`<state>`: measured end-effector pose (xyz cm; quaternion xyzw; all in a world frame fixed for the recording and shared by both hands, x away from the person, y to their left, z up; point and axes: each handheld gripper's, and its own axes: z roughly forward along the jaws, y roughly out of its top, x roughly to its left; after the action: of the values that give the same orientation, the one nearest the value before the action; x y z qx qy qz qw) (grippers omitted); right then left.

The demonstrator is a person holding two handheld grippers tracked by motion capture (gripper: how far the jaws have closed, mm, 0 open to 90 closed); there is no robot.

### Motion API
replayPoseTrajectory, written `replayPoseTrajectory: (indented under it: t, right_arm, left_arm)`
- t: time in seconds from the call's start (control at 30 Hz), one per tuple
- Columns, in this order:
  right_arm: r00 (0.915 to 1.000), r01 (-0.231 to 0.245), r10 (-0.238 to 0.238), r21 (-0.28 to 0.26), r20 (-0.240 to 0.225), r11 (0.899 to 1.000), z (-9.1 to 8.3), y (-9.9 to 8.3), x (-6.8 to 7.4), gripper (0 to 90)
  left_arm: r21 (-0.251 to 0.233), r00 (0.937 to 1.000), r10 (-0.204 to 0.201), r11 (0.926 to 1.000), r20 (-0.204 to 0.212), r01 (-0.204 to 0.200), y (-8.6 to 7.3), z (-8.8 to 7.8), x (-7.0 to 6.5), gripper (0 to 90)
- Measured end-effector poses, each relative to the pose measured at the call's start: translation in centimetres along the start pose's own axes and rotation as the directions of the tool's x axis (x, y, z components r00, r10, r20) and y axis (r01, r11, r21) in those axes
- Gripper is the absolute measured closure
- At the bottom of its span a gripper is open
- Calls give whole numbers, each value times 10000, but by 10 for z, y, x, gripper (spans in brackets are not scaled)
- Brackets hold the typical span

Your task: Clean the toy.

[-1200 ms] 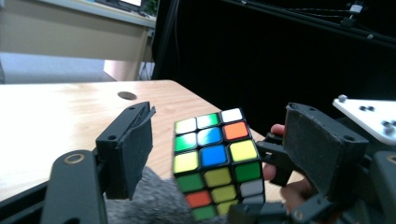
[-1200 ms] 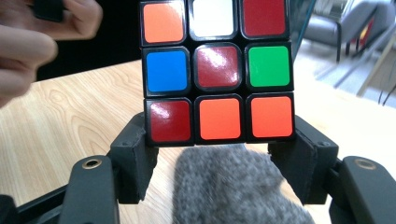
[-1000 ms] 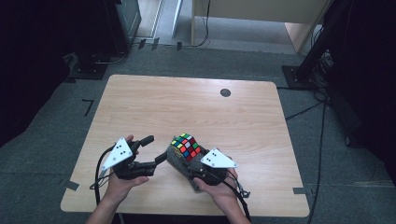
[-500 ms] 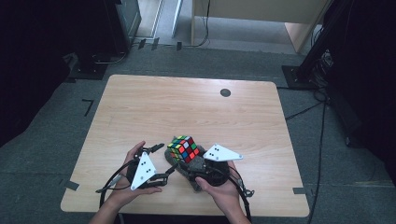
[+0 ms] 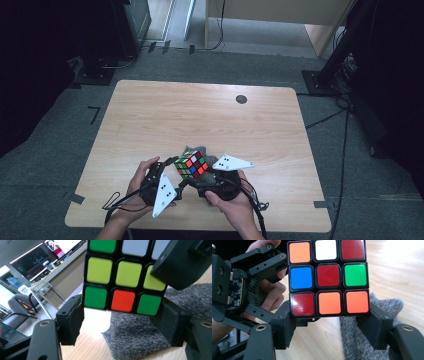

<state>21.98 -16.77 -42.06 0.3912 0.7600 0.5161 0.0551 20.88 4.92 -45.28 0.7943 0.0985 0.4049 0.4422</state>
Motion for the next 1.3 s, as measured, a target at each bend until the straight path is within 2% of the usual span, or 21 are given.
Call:
replayPoseTrajectory:
  t: [0.1, 0.17, 0.3, 0.37, 0.47, 0.57, 0.6, 0.63, 0.7, 0.77, 0.83, 0.87, 0.93, 1.0, 1.07, 1.13, 1.2, 1.3]
  right_arm:
    - [9998, -123, 126, 275, -127, 9995, 3, -1, 0, 345]
    - [9997, -171, 177, 290, -189, 9994, 3, -1, -2, 343]
    - [9989, -335, 337, 68, -319, 9994, 1, 0, -4, 311]
    - [9988, -331, 327, -106, -353, 9994, -1, 1, -5, 286]
    - [9984, -352, 335, -384, -446, 9986, -7, 3, -7, 262]
    - [9985, -428, 399, -785, -377, 9960, -13, 5, -10, 252]
    - [9989, -464, 453, -1032, -130, 9936, -15, 5, -11, 249]
    - [9986, -495, 512, -1155, 112, 9921, -16, 4, -12, 249]
    - [9950, -623, 714, -1239, 703, 9903, -14, 1, -15, 248]
    - [9897, -627, 722, -788, 1237, 9949, -7, -4, -18, 247]
    - [9864, -528, 545, -154, 1549, 9985, 4, -11, -21, 253]
    - [9862, -433, 390, 237, 1608, 9988, 11, -14, -22, 257]
    - [9829, -224, 26, 1060, 1840, 9941, 24, -22, -23, 271]
    - [9719, 45, -448, 1718, 2312, 9851, 36, -31, -24, 282]
    - [9614, -18, -580, 2170, 2691, 9762, 45, -40, -27, 296]
    - [9566, -81, -624, 2399, 2846, 9708, 51, -46, -31, 337]
    - [9517, -36, -746, 2539, 2979, 9672, 53, -50, -34, 417]
    - [9441, 278, -1190, 2855, 3073, 9580, 54, -53, -35, 590]
  left_arm:
    - [-36, 9999, 137, 9999, 1, -137, -1, 1, -3, 316]
    - [-60, 10000, 31, 10000, 55, -31, -1, 1, -3, 326]
    - [2, 9981, -537, 9986, 297, 538, -3, 2, 2, 335]
    - [82, 9931, -1068, 9943, 494, 1065, -6, 2, 7, 336]
    - [382, 9762, -2068, 9781, 656, 2046, -12, 4, 17, 337]
    - [649, 9543, -2914, 9557, 665, 2873, -20, 4, 29, 338]
    - [690, 9492, -3076, 9504, 662, 3032, -21, 4, 32, 339]
    - [754, 9416, -3302, 9426, 661, 3253, -23, 4, 35, 339]
    - [784, 9232, -3778, 9247, 705, 3725, -25, 3, 42, 339]
    - [725, 9044, -4185, 9077, 831, 4134, -27, 1, 47, 340]
    - [665, 8917, -4429, 8964, 930, 4382, -28, 0, 50, 340]
    - [635, 8832, -4587, 8885, 980, 4544, -28, -1, 52, 340]
    - [567, 8692, -4821, 8761, 1101, 4788, -28, -2, 54, 340]
    - [474, 8553, -5031, 8640, 1241, 5013, -29, -3, 56, 340]
    - [420, 8486, -5120, 8584, 1333, 5113, -30, -4, 58, 340]
    - [392, 8450, -5165, 8554, 1386, 5164, -30, -5, 59, 340]
    - [351, 8427, -5195, 8533, 1410, 5202, -30, -5, 60, 340]
    - [371, 8419, -5190, 8536, 1479, 5197, -30, -5, 59, 340]
